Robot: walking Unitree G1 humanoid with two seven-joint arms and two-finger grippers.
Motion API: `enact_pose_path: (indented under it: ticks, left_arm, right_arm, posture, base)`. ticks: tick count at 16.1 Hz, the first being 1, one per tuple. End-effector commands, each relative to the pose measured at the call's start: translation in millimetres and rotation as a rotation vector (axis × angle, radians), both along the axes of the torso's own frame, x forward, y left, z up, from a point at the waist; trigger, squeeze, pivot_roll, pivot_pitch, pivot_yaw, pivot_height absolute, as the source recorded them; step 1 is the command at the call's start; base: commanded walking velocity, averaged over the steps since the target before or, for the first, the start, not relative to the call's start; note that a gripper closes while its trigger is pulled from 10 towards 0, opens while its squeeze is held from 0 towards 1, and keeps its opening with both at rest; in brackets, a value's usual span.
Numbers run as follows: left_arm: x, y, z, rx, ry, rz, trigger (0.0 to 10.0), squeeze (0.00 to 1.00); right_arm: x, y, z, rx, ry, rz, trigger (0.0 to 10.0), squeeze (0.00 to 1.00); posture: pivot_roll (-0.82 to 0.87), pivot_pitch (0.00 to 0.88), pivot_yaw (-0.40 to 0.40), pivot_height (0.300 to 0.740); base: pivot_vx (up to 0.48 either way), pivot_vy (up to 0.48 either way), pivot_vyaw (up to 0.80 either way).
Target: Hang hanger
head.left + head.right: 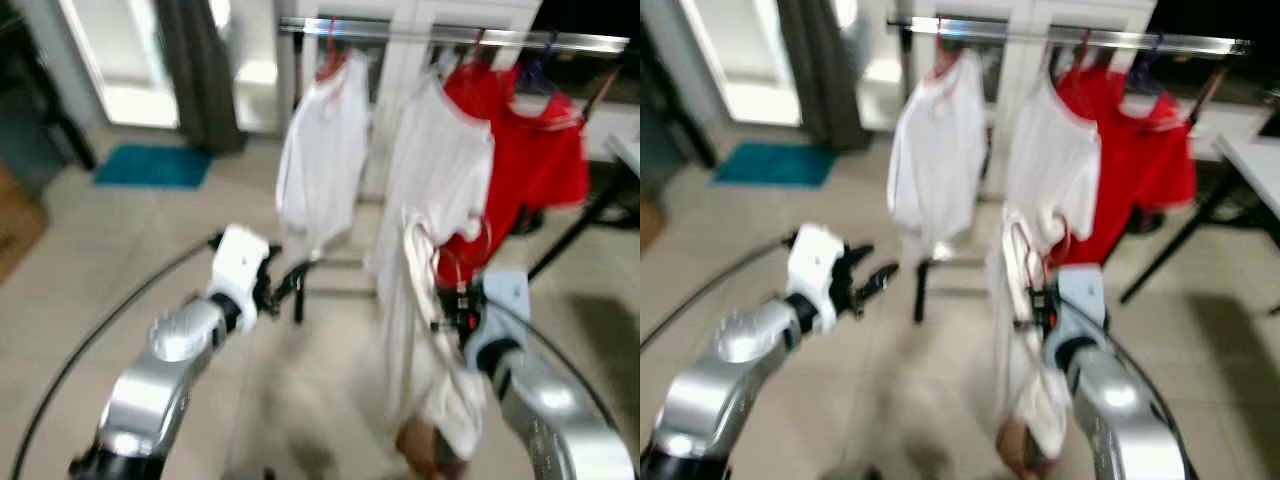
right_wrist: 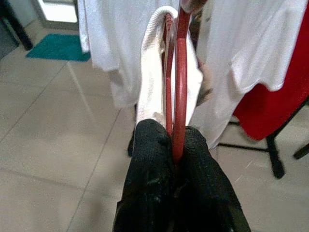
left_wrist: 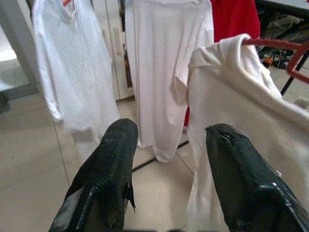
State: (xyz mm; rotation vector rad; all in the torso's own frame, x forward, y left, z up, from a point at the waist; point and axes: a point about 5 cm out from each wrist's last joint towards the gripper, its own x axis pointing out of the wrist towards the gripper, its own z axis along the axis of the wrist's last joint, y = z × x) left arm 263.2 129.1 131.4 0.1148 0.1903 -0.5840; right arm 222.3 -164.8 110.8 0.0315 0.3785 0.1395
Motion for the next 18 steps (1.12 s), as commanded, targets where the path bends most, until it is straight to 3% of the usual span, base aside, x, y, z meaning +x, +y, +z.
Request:
enact_pose_path:
  ticks: [1, 2, 3, 4, 5, 6, 11, 14, 18]
  left_arm:
    - [-0.4, -1.3, 3.8, -0.007, -0.008, -0.008, 10.0, 0.00]
    - [-1.0, -1.8, 3.8, -0.008, -0.008, -0.010, 10.0, 0.00]
    - [-1.1, -2.1, 3.9, -0.008, -0.009, -0.011, 10.0, 0.00]
    - [-1.3, -2.2, 3.9, -0.008, -0.009, -0.012, 10.0, 0.00]
    - [-1.5, -2.3, 3.8, -0.008, -0.010, -0.012, 10.0, 0.00]
    - [-1.4, -2.1, 4.0, -0.008, -0.011, -0.012, 10.0, 0.00]
    - [-0.1, -1.8, 4.5, -0.004, -0.014, -0.003, 10.0, 0.00]
    - [0.4, -2.5, 5.5, 0.011, -0.025, -0.008, 10.0, 0.00]
    - [2.0, -3.5, 6.0, 0.012, -0.025, -0.003, 10.0, 0.00]
  right_arm:
    - [0.7, 0.1, 7.9, 0.019, -0.032, -0.004, 0.0, 0.00]
    - [0.5, 1.1, 7.9, 0.024, -0.026, 0.007, 0.5, 0.00]
    - [0.5, 2.3, 8.3, 0.030, -0.025, 0.013, 2.8, 0.00]
    - [0.5, 2.5, 8.4, 0.030, -0.025, 0.012, 5.8, 0.00]
    - [0.3, 2.7, 8.4, 0.034, -0.023, 0.009, 7.5, 0.00]
    - [0.9, 3.3, 8.5, 0.027, -0.022, 0.015, 10.0, 0.00]
    - [2.7, 7.3, 10.3, -0.041, -0.037, 0.079, 10.0, 0.00]
    - [7.1, 15.2, 13.8, 0.011, -0.057, 0.091, 10.0, 0.00]
    - [8.3, 19.5, 12.9, 0.003, -0.055, 0.089, 10.0, 0.00]
  posture:
    - [-0.02, 0.064, -0.021, 0.740]
    - [-0.01, 0.065, -0.022, 0.740]
    - [-0.01, 0.065, -0.023, 0.740]
    - [-0.01, 0.065, -0.024, 0.740]
    - [-0.01, 0.065, -0.025, 0.740]
    - [-0.01, 0.065, -0.025, 0.740]
    - [-0.01, 0.071, -0.027, 0.740]
    - [-0.02, 0.073, -0.023, 0.740]
    - [-0.02, 0.071, -0.022, 0.740]
  base:
    - [0.000, 0.000, 0.00]
    - [0.000, 0.000, 0.00]
    - [0.000, 0.000, 0.00]
    - [0.000, 0.000, 0.00]
    - [0.000, 0.000, 0.00]
    - [0.000, 0.000, 0.00]
    - [0.000, 0.000, 0.00]
    - [0.000, 0.000, 0.00]
    - [0.000, -0.393, 0.00]
